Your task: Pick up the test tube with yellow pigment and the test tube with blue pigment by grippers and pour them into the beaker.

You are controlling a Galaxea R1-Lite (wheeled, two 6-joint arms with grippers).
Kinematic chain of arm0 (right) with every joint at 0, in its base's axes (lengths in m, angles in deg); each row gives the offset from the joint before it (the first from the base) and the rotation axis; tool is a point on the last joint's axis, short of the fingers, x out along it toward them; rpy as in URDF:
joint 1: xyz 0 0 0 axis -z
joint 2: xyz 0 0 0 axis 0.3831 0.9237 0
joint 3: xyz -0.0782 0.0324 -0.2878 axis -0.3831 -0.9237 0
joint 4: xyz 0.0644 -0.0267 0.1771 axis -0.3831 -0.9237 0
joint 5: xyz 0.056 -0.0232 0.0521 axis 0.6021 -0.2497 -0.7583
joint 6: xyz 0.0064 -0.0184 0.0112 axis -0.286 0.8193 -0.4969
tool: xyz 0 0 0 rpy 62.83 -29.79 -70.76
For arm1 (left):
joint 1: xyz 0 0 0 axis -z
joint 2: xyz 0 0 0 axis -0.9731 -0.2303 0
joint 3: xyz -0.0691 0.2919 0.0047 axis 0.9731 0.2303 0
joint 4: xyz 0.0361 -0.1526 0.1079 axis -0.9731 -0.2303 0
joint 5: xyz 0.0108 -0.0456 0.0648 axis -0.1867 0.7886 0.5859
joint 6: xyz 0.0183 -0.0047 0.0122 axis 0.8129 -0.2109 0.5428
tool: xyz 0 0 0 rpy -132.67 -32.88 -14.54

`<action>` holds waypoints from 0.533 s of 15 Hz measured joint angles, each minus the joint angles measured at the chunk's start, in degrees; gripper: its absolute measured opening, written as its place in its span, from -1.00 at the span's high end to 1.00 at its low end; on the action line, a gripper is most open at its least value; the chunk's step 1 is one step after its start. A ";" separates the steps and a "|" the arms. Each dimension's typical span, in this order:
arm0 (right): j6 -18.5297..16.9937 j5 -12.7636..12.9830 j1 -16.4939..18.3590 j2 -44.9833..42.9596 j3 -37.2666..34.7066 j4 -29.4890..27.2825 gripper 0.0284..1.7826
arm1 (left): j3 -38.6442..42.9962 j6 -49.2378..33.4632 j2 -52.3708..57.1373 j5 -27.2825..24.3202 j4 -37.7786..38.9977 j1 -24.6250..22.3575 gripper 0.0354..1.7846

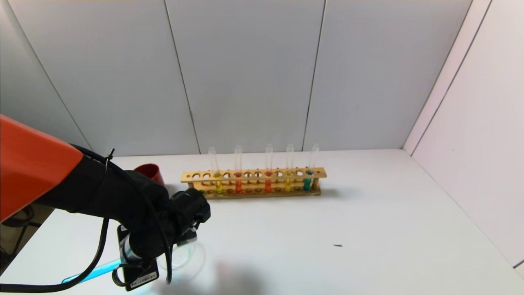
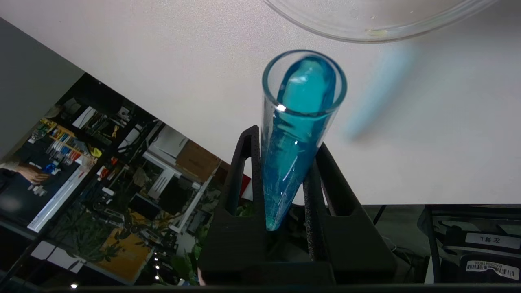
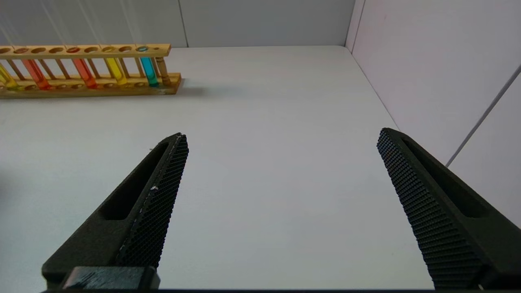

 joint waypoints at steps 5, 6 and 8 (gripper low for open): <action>0.00 0.00 0.00 0.00 0.00 0.00 -0.91 | -3.73 0.00 -1.21 0.05 -6.78 0.61 0.68; 0.00 0.02 0.00 0.00 0.00 0.00 -0.91 | -4.30 -0.02 -1.51 0.05 -7.22 0.67 0.68; 0.00 0.00 0.00 0.00 0.00 0.00 -0.91 | -5.07 0.00 -2.07 0.02 -7.74 0.98 0.68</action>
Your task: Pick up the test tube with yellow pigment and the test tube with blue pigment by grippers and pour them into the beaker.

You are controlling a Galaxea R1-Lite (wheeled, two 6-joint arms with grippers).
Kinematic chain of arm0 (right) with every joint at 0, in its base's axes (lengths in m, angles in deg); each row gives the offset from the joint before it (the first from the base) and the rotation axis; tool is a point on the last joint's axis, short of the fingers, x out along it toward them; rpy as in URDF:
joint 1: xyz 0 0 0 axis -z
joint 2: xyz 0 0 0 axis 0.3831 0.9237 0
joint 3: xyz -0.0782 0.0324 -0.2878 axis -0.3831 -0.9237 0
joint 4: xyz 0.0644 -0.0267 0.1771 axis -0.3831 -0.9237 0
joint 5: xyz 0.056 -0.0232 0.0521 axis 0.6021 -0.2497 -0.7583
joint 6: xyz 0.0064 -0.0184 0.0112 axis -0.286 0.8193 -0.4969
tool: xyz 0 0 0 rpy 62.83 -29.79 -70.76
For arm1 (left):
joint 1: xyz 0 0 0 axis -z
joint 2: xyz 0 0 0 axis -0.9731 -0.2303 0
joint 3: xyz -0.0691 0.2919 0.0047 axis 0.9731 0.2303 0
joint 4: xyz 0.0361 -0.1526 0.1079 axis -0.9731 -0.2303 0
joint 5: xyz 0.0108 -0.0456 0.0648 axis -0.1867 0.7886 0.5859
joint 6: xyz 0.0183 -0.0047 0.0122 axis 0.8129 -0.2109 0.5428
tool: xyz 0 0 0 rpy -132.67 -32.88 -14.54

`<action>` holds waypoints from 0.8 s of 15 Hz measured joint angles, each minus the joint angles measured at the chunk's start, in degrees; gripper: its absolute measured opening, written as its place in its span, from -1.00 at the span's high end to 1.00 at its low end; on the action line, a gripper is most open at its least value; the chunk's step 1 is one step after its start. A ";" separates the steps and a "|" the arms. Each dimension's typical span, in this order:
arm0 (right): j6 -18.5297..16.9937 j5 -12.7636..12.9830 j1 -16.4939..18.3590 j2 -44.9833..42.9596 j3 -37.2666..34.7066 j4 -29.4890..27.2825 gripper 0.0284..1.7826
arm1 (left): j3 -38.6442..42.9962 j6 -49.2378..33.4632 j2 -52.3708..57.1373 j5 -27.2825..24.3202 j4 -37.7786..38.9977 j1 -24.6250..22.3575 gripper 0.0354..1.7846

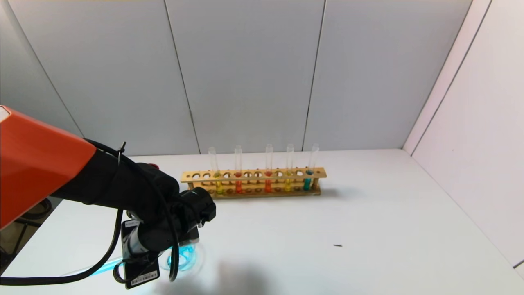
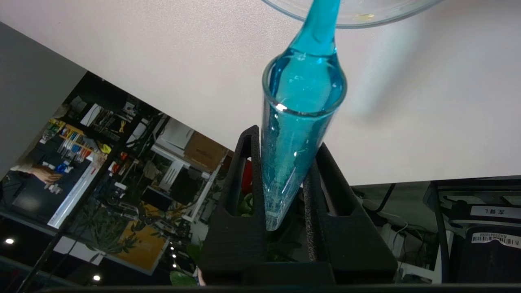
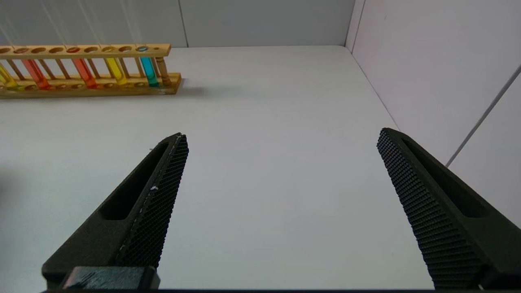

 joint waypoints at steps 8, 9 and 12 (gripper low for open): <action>0.00 0.00 0.00 0.00 0.00 0.00 -0.91 | -3.95 0.06 -2.00 1.34 -5.71 0.40 0.68; 0.00 0.00 0.00 0.00 0.00 0.00 -0.91 | -4.63 0.01 -2.33 1.34 -6.40 0.49 0.68; 0.01 0.00 0.00 0.00 0.00 0.00 -0.91 | -6.36 0.01 -3.55 1.46 -7.97 0.60 0.68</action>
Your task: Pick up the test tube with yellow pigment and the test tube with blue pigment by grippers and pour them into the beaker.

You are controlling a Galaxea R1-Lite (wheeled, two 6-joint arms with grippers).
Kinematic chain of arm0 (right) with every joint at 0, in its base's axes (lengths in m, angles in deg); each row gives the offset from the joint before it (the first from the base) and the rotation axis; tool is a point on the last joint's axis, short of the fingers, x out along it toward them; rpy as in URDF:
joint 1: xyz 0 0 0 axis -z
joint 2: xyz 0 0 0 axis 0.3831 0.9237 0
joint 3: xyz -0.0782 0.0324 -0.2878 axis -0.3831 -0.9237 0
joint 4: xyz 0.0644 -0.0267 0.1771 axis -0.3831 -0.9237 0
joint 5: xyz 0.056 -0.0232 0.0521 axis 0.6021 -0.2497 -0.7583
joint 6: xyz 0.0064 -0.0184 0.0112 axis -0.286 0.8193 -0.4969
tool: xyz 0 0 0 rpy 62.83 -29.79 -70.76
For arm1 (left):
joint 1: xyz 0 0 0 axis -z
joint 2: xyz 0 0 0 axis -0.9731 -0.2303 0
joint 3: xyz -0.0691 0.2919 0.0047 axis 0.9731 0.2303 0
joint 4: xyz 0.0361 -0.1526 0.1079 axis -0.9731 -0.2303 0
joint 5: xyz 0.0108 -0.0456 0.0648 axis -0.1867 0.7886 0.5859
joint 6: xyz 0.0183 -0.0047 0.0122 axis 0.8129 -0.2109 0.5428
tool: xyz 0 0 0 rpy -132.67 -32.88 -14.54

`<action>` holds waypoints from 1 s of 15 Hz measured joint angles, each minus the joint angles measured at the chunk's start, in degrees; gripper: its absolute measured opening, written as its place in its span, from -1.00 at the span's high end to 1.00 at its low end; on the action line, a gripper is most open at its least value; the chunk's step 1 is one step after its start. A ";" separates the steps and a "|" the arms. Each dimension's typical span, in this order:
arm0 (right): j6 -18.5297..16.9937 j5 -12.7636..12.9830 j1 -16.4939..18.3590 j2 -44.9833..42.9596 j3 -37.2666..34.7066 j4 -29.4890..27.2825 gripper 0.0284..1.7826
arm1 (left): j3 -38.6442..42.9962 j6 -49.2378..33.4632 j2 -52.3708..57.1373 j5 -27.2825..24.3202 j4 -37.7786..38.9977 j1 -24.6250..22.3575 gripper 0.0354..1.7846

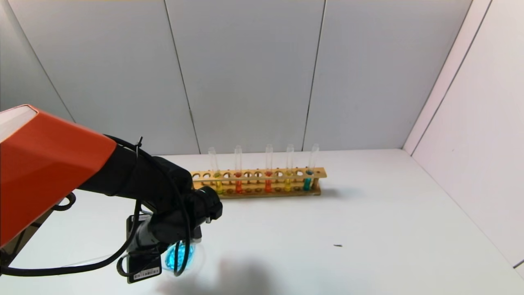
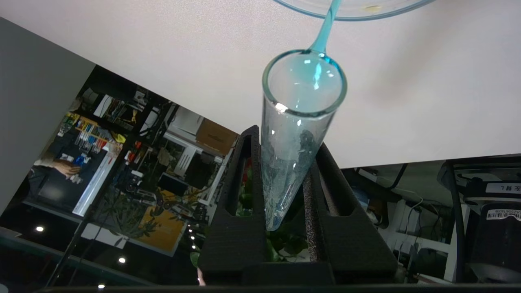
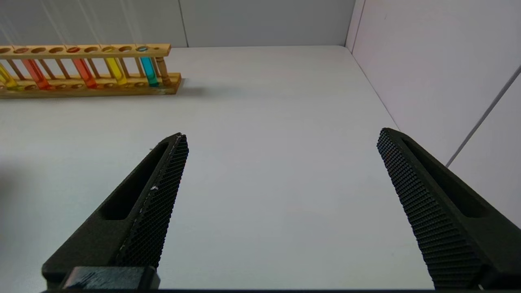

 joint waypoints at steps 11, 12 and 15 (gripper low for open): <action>-0.01 0.00 0.00 0.00 0.00 0.00 -0.91 | -7.40 0.85 -4.47 0.16 -13.73 1.00 0.68; -0.01 0.00 0.00 0.00 0.00 0.00 -0.91 | -7.70 0.83 -4.77 0.16 -13.86 1.07 0.68; -0.01 0.02 -0.02 0.00 0.00 0.00 -0.91 | -8.25 0.79 -5.33 0.21 -14.10 1.13 0.68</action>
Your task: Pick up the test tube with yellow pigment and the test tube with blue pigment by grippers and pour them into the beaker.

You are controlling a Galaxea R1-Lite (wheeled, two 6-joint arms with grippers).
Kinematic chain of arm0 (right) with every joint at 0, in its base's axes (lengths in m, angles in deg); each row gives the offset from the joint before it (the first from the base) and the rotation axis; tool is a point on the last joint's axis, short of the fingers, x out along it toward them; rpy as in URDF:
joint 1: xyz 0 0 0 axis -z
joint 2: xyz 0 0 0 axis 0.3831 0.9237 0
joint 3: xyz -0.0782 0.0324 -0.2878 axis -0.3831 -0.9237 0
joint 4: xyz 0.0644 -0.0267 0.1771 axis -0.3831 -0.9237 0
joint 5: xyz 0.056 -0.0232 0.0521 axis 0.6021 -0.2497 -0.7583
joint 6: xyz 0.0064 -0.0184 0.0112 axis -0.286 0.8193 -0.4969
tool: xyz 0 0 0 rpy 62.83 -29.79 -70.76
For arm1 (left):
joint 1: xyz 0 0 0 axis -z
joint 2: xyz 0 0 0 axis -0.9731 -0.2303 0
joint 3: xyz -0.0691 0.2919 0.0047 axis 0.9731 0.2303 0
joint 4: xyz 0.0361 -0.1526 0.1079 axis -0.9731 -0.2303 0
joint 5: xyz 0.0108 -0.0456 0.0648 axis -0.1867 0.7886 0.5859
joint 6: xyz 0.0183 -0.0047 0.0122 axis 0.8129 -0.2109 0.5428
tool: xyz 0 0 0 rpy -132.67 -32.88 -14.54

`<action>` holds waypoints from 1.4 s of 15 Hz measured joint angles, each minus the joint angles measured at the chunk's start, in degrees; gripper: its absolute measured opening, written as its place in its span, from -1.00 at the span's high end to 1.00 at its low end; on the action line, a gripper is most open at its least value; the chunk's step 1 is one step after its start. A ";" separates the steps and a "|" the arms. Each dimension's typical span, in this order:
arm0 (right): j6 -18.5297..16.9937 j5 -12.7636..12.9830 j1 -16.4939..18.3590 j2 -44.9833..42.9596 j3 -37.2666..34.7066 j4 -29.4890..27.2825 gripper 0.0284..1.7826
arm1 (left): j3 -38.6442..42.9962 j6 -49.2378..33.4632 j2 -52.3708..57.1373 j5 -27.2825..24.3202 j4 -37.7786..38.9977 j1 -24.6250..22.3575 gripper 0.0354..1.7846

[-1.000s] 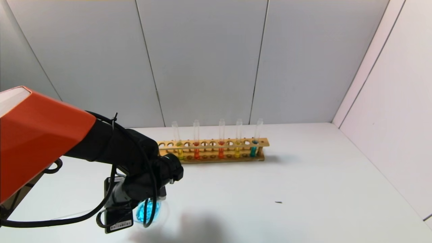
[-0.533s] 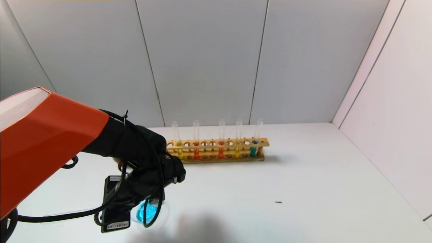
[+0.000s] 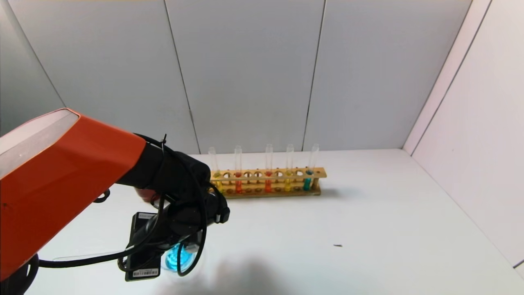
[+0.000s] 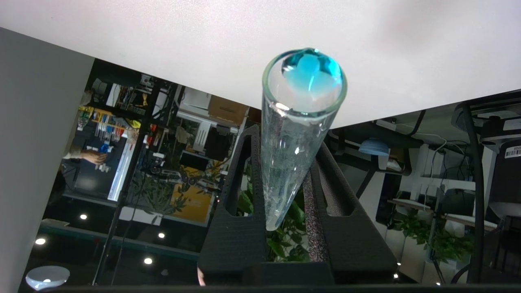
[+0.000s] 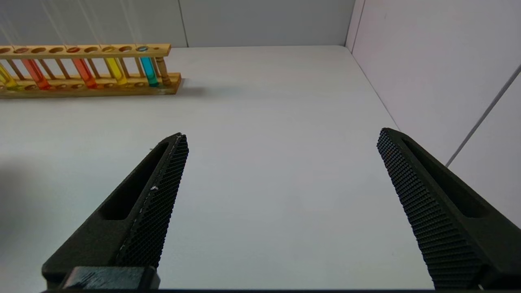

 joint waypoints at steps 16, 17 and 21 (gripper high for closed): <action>0.01 -0.02 0.00 0.00 0.00 0.00 -0.91 | -1.66 -0.11 -1.82 -0.07 -1.18 0.05 0.68; 0.00 -0.02 0.00 0.00 0.00 0.00 -0.91 | -1.68 -0.13 -1.82 -0.10 -1.18 0.05 0.68; 0.00 0.00 0.02 0.00 0.00 0.00 -0.91 | -1.79 -0.13 -1.84 -0.07 -1.19 0.11 0.68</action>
